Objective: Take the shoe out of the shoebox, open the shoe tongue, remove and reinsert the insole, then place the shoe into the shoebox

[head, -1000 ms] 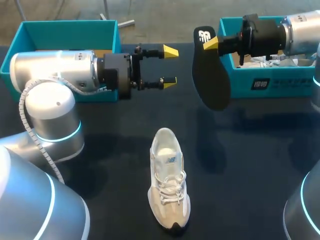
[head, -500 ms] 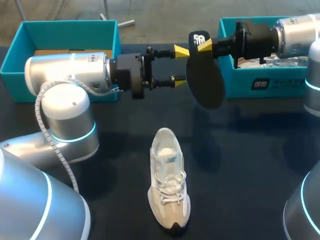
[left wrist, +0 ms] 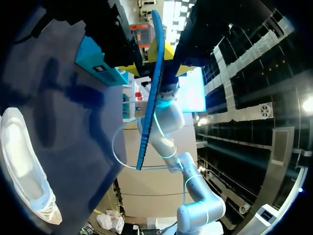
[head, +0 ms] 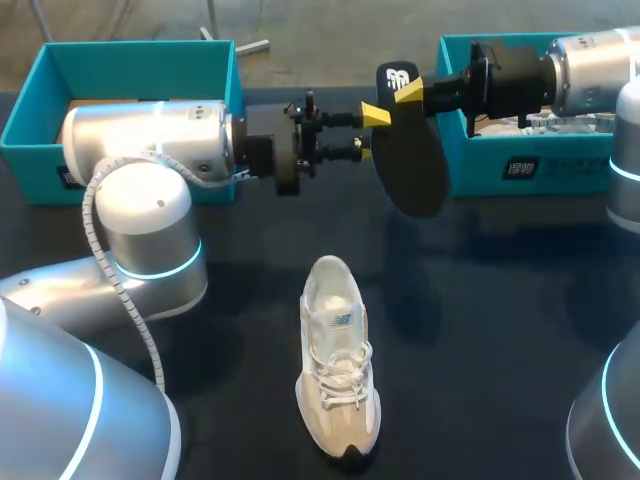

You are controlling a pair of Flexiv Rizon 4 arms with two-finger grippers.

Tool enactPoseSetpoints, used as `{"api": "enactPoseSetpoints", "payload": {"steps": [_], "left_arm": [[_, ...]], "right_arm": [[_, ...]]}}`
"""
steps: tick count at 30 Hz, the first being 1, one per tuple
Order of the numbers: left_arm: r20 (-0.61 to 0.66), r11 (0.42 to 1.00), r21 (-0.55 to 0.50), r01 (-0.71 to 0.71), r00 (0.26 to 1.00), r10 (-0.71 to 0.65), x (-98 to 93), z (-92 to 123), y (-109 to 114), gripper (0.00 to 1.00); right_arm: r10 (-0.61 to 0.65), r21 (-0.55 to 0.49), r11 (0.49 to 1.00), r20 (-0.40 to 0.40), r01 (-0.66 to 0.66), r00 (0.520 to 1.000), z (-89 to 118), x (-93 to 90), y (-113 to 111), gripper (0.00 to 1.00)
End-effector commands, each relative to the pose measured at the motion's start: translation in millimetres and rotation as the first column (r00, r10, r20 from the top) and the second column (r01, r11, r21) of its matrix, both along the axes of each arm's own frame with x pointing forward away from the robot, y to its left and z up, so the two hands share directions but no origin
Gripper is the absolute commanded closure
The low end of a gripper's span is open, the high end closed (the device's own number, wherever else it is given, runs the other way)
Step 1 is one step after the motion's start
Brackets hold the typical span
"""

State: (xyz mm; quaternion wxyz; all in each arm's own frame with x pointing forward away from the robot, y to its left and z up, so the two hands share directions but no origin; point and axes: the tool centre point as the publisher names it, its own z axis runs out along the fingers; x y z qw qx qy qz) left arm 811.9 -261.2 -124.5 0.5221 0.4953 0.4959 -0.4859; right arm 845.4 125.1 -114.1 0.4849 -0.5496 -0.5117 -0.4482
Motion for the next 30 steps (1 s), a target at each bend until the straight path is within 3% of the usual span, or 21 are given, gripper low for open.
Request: {"api": "enactPoseSetpoints", "payload": {"steps": [1,17,26,30], "left_arm": [[0.009,1.000,0.002,0.000,1.000,0.000,-0.2,0,-3,0.59],[0.038,1.000,0.010,0.009,0.999,-0.009,0.3,1,-19,0.70],[0.046,1.000,0.011,0.004,0.999,-0.005,-0.4,0,-22,0.87],[0.045,1.000,0.011,0.003,0.999,-0.004,-0.5,-1,-23,0.84]], "right_arm": [[0.000,-0.002,1.000,-0.001,0.000,1.000,0,0.5,1,1.00],[0.000,-0.002,1.000,-0.001,0.000,1.000,0,0.5,1,1.00],[0.000,-0.002,1.000,-0.001,0.000,1.000,0,0.5,1,1.00],[0.000,-0.002,1.000,-0.001,0.000,1.000,0,0.5,1,1.00]]}}
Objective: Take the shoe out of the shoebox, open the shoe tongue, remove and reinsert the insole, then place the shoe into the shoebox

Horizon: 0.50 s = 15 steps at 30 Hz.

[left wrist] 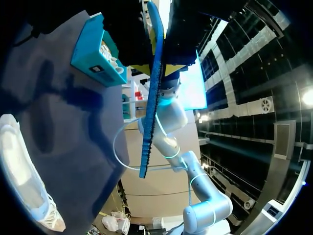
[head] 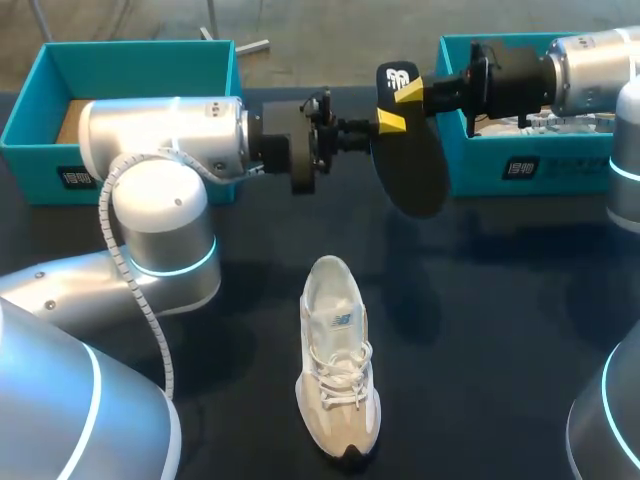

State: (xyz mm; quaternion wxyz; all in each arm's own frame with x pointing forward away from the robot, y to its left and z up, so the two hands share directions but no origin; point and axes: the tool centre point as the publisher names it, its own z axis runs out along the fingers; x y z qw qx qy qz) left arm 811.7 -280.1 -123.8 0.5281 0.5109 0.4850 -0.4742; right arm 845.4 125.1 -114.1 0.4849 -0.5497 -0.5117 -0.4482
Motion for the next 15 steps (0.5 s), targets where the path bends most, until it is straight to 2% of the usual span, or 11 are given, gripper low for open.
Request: {"api": "enactPoseSetpoints", "payload": {"steps": [1,10,13,15], "left_arm": [[0.000,1.000,-0.001,-0.005,1.000,0.005,-0.1,-1.3,-4.6,0.83],[0.009,1.000,-0.007,-0.016,1.000,0.016,0.9,-0.1,-4.6,0.83],[0.013,1.000,-0.008,-0.020,1.000,0.020,1.8,0.5,-3.8,0.89],[0.016,1.000,-0.008,-0.021,1.000,0.021,2.1,1.4,-3.7,1.00]], "right_arm": [[0.000,-0.002,1.000,-0.001,0.000,1.000,-0.2,0.5,1.0,1.00],[0.000,-0.002,1.000,-0.001,0.000,1.000,-0.2,0.5,1.0,1.00],[0.000,-0.002,1.000,-0.001,0.000,1.000,-0.2,0.5,1.0,1.00],[0.000,-0.002,1.000,-0.001,0.000,1.000,-0.2,0.5,1.0,1.00]]}}
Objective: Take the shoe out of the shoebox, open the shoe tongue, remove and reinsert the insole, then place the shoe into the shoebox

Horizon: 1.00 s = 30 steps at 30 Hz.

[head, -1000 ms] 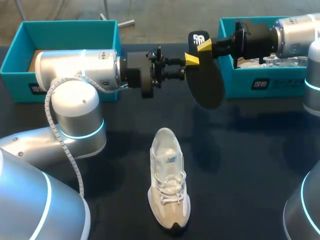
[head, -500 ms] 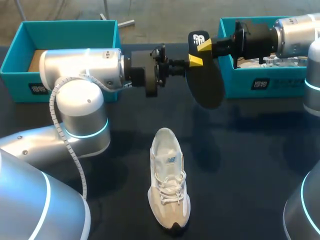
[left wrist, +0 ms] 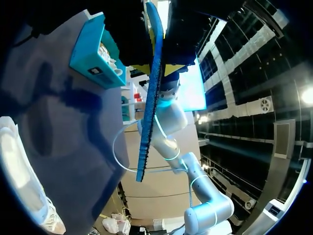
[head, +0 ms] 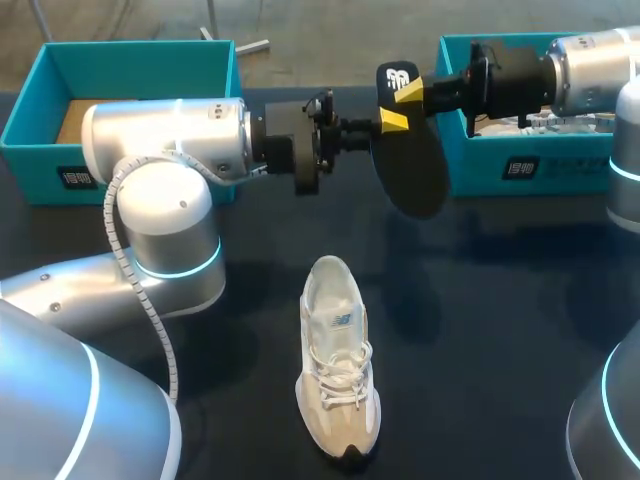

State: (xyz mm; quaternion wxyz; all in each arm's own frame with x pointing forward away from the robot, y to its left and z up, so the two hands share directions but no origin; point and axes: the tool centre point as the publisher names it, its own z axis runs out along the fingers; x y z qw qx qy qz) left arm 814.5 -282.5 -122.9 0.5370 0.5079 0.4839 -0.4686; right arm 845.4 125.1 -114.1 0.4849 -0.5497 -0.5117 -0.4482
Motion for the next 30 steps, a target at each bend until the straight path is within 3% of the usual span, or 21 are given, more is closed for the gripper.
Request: {"api": "enactPoseSetpoints", "payload": {"steps": [1,11,12,13,24,30], "left_arm": [[0.005,1.000,-0.001,-0.006,1.000,0.006,-0.6,1,-1,1.00],[0.012,1.000,-0.002,-0.002,1.000,0.002,-1.0,1,-2,1.00],[0.013,1.000,-0.002,-0.001,1.000,0.001,-1.0,1,-2,1.00],[0.014,1.000,-0.002,0.000,1.000,0.000,-1.1,1,-2,1.00],[0.011,1.000,0.010,-0.011,1.000,0.011,3.9,-7,23,1.00],[-0.003,1.000,0.015,-0.017,1.000,0.018,11.9,-15,40,1.00]], "right_arm": [[0.000,-0.002,1.000,-0.001,0.000,1.000,0,0.5,1,1.00],[0.001,-0.001,1.000,-0.002,-0.001,1.000,0,0.5,1,1.00],[-0.002,-0.001,1.000,-0.003,0.002,1.000,0,0.1,1,0.56],[-0.009,0.001,1.000,0.000,0.009,1.000,-1,-0.4,1,0.00],[-0.070,-0.025,0.997,0.025,0.071,0.997,-7,-13.7,-21,0.00],[-0.071,-0.100,0.992,0.054,0.076,0.996,-2,-19.5,-34,0.00]]}}
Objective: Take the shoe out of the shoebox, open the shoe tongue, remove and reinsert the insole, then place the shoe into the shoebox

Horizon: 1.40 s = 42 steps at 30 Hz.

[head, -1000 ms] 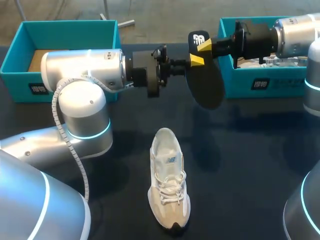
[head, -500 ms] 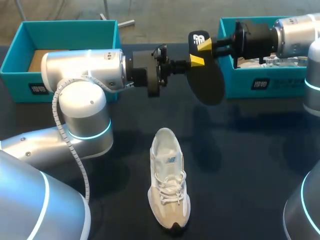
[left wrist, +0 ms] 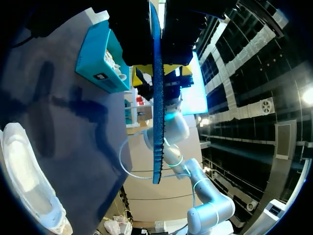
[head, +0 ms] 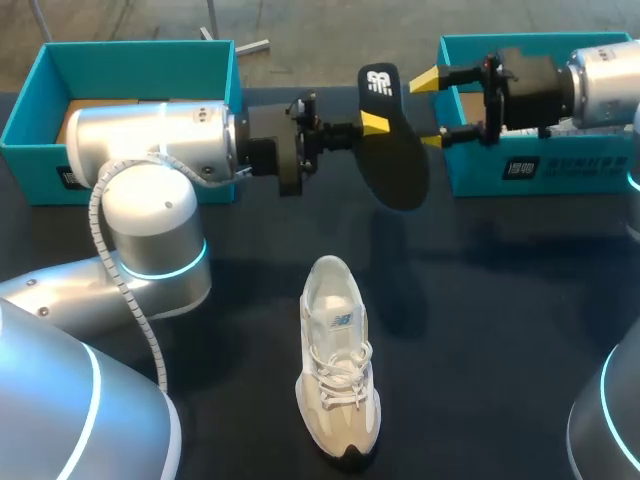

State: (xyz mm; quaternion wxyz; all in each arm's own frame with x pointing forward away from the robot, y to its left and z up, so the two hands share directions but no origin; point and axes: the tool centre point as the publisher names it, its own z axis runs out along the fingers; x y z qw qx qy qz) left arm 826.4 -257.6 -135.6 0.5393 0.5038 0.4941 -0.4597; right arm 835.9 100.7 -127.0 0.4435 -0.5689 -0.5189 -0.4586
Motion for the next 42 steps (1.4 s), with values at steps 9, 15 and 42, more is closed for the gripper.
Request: {"api": "enactPoseSetpoints", "payload": {"steps": [9,15,42], "left_arm": [[0.004,1.000,0.014,0.008,1.000,-0.008,6.1,-8,27,1.00],[-0.003,1.000,0.024,0.003,1.000,-0.003,7.7,-13,36,1.00],[-0.652,0.997,-0.029,0.066,0.755,-0.069,-4.3,-6,66,1.00]], "right_arm": [[-0.005,-0.110,0.994,0.034,0.009,0.999,20,-14.9,-15,0.00],[-0.008,-0.120,0.993,0.039,0.013,0.999,18,-19.0,-16,0.00],[-0.008,-0.120,0.993,0.039,0.013,0.999,18,-19.0,-16,0.00]]}}
